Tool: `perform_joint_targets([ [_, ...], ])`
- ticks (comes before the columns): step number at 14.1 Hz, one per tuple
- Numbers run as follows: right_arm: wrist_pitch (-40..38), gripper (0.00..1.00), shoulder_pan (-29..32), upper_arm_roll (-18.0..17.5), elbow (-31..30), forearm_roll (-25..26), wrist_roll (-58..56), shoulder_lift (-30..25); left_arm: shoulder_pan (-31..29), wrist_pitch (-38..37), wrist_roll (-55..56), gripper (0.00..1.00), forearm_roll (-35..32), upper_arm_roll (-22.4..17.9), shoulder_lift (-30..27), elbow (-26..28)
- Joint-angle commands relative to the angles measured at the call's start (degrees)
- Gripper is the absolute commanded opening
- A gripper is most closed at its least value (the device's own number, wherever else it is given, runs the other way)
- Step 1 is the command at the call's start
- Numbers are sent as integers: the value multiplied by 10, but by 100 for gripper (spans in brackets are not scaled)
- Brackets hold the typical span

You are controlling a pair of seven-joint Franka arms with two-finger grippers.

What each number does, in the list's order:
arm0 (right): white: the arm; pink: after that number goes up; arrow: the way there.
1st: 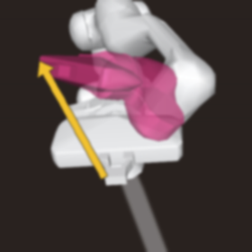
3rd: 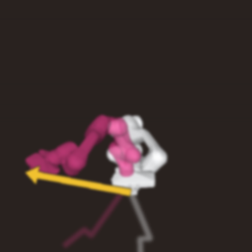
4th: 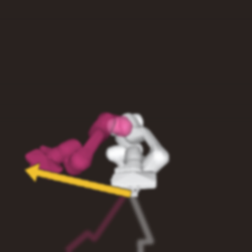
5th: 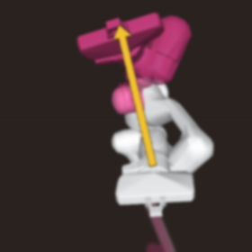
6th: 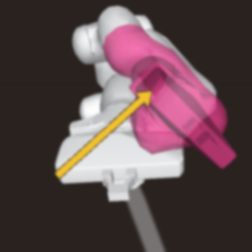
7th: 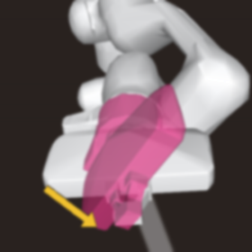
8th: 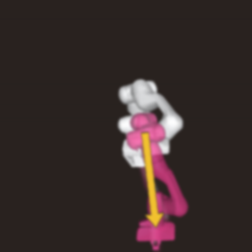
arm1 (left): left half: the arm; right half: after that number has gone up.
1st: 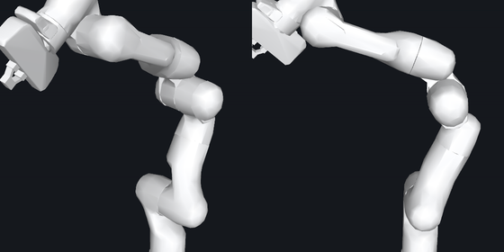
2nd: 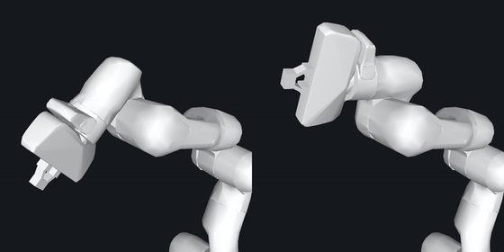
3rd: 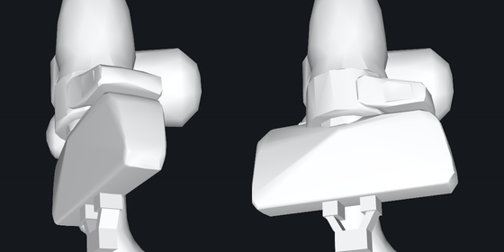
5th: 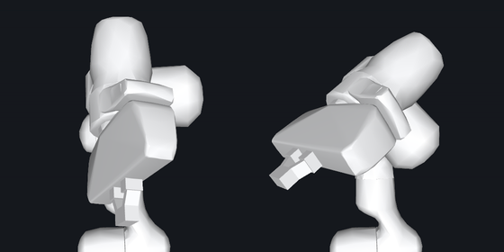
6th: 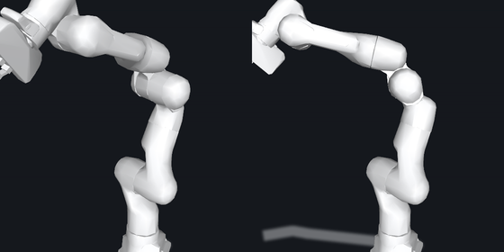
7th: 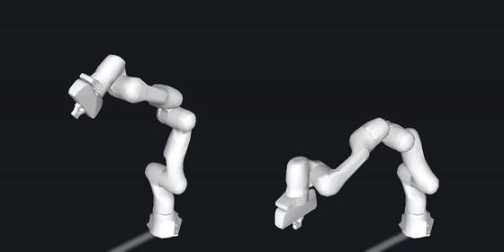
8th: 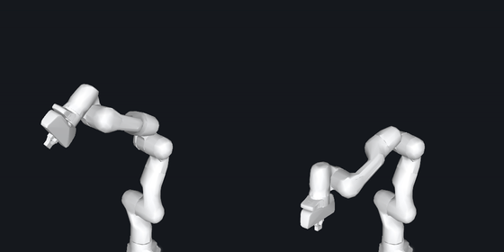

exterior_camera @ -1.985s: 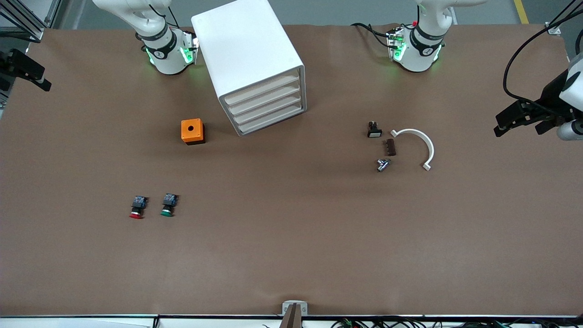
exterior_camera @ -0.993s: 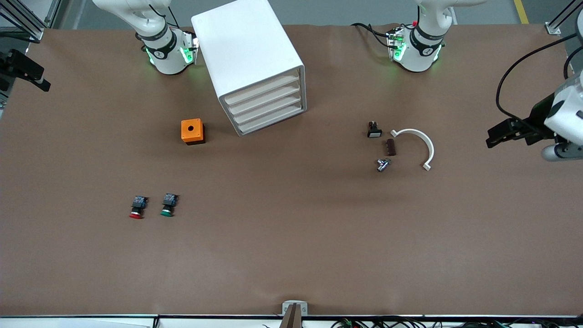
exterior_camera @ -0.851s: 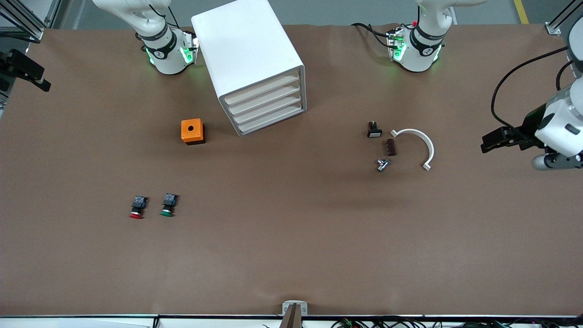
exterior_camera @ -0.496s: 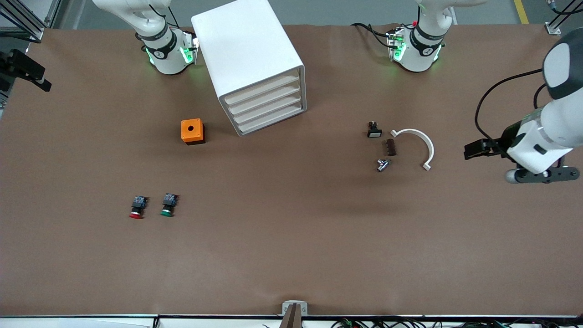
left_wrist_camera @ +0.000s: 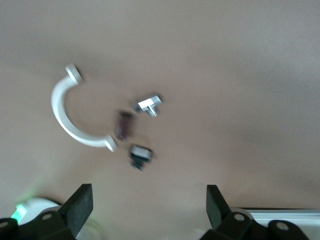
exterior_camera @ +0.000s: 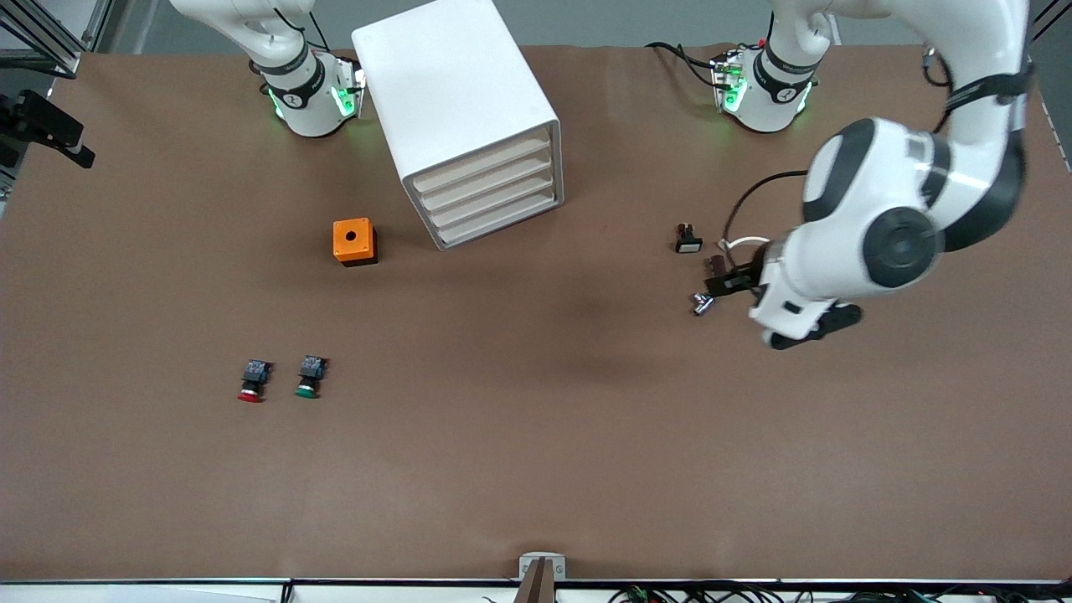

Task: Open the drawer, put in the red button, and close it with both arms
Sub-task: 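Move the left gripper toward the top drawer of the white cabinet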

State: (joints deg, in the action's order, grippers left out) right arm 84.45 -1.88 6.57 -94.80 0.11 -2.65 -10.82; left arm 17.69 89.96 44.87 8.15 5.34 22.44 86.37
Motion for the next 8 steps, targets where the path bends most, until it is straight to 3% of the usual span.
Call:
perform_joint_targets([
  [1, 3, 100, 2, -4, -13, 10, 2, -16, 53, -26, 133, 100, 42, -4, 70, -56],
  [4, 3, 100, 2, -3, -13, 10, 2, -15, 89, -26, 276, 100, 144, -5, 145, -91],
  [8, 3, 100, 2, -3, -13, 10, 2, -15, 104, -26, 463, 100, 270, -2, 194, -93],
])
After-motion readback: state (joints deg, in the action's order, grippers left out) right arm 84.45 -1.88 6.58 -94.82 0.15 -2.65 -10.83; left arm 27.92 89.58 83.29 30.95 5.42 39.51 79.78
